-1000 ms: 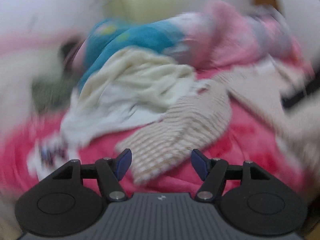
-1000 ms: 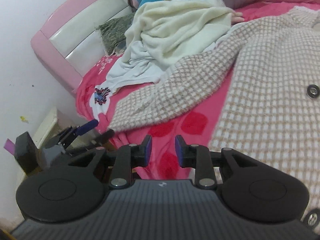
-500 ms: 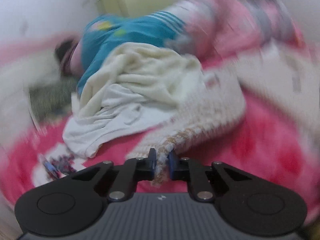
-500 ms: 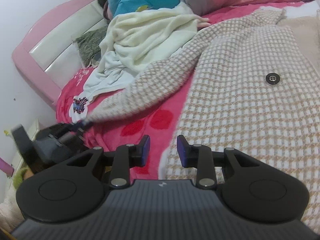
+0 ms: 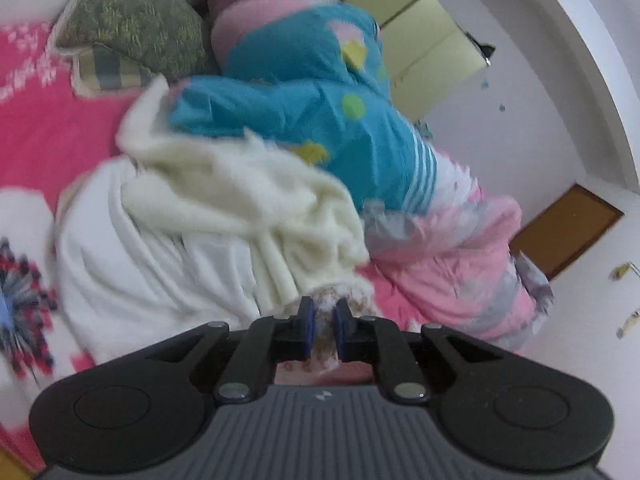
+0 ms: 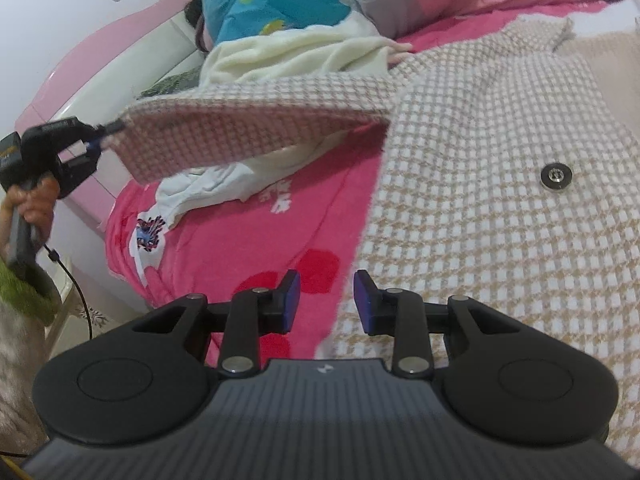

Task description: Fold clothes

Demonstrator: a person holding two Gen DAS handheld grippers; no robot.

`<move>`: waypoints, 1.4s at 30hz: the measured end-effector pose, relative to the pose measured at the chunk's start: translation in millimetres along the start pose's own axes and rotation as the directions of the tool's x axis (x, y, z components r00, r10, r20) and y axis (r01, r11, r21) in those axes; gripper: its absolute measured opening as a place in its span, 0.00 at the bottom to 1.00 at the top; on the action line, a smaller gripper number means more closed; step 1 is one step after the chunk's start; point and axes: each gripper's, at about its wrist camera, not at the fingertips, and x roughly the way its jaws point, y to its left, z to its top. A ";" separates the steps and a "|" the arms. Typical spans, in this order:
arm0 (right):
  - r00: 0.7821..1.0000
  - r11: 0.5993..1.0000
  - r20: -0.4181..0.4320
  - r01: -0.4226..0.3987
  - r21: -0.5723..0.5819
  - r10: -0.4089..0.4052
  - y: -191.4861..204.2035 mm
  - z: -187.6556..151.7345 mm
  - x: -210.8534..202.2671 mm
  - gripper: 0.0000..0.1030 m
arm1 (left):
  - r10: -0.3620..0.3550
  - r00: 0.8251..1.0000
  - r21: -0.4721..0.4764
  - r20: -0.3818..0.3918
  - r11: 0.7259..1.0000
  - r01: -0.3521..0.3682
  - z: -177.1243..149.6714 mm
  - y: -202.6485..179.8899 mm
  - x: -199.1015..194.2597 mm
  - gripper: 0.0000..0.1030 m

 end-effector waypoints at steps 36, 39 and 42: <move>0.934 0.896 -0.153 -0.249 0.369 0.323 9.6 -3.3 89.7 0.45 | 0.119 0.982 0.396 -0.150 0.917 -0.050 -170.0 42.0 14.0 0.48; 0.936 0.886 -0.143 -0.243 0.396 0.321 5.5 -3.2 92.2 0.45 | 0.141 0.971 0.417 -0.193 0.908 -0.049 -175.7 41.6 32.2 0.39; 0.939 0.877 -0.130 -0.241 0.415 0.319 2.0 -2.4 94.4 0.45 | 0.131 0.975 0.415 -0.182 0.909 -0.044 -177.4 37.5 34.4 0.12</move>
